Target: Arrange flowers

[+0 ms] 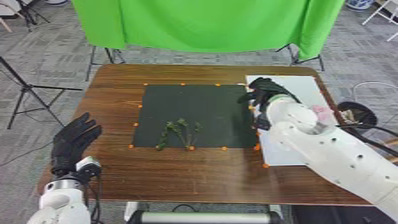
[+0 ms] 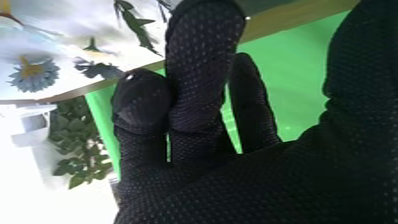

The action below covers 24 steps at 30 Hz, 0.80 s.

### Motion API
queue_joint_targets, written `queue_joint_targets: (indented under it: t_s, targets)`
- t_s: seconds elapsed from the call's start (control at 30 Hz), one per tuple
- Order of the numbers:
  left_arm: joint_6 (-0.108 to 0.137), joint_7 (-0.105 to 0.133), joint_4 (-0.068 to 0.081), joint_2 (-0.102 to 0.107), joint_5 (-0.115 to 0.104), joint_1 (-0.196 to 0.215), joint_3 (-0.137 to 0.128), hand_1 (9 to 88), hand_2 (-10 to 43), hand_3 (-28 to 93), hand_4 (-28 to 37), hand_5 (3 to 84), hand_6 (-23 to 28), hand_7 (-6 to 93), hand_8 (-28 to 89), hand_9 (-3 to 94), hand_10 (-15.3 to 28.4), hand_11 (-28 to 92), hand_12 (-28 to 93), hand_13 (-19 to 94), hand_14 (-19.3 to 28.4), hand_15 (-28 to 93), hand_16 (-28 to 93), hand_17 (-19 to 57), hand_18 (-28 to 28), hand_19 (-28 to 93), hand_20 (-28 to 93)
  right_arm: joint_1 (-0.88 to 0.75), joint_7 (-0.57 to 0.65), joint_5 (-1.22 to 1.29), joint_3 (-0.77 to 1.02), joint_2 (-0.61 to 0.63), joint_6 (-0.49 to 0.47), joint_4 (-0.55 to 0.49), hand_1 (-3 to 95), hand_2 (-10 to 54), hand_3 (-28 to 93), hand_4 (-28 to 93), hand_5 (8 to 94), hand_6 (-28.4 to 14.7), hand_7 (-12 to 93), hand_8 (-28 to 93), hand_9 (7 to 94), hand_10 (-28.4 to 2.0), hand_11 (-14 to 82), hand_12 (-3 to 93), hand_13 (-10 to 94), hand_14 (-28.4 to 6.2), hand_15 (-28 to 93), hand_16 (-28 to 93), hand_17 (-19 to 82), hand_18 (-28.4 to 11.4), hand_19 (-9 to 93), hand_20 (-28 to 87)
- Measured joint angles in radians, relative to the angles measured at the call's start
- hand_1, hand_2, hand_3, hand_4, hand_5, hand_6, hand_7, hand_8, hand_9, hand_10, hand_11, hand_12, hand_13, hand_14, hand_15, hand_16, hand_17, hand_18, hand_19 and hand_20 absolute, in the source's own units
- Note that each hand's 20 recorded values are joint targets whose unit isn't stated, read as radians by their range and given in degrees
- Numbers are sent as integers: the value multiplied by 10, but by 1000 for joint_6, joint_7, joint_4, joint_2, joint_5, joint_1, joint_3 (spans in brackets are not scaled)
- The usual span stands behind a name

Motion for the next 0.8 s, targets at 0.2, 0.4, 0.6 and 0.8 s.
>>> queue_joint_targets:
  t_s: [0.2, 0.4, 0.6, 0.8]
  targets:
    - [0, -1, 0, 0, 0, -2, 1, 386, 86, 698, -179, 493, 34, 161, -83, 474, 132, 230, 116, 454, 162, 262, -16, 236, 148, 185, 317, 42, 13, -1, -22, -12, -18, 27, 292, -95, 635, -142, 418, -7, 71, -61, 404, -191, 39, 130, 866, -59, 515, 241, 611, -116, 918, 279]
    - [-2, -3, 2, 0, 0, -5, 4, 386, 86, 697, -179, 495, 35, 160, -83, 475, 133, 231, 116, 455, 162, 263, -17, 236, 148, 186, 317, 59, 26, -2, -31, -19, -38, 71, 290, -95, 633, -140, 416, -6, 69, -60, 398, -195, 38, 127, 865, -60, 516, 240, 611, -116, 919, 275]
    - [-6, -3, 3, 0, 0, -14, 3, 387, 84, 697, -180, 495, 34, 160, -82, 475, 134, 231, 116, 456, 162, 264, -18, 236, 148, 187, 317, 62, 45, 4, -32, -24, -58, 124, 290, -95, 635, -142, 413, -6, 69, -58, 399, -202, 36, 121, 867, -59, 516, 237, 615, -115, 918, 271]
    - [-9, 5, 2, -5, 0, -14, -17, 408, 66, 685, -176, 493, 31, 167, -82, 475, 133, 233, 118, 459, 159, 261, -19, 244, 145, 179, 317, 57, 51, 29, -26, -23, -64, 139, 300, -95, 640, -143, 430, -5, 79, -61, 439, -168, 51, 123, 866, -65, 518, 238, 607, -126, 921, 274]
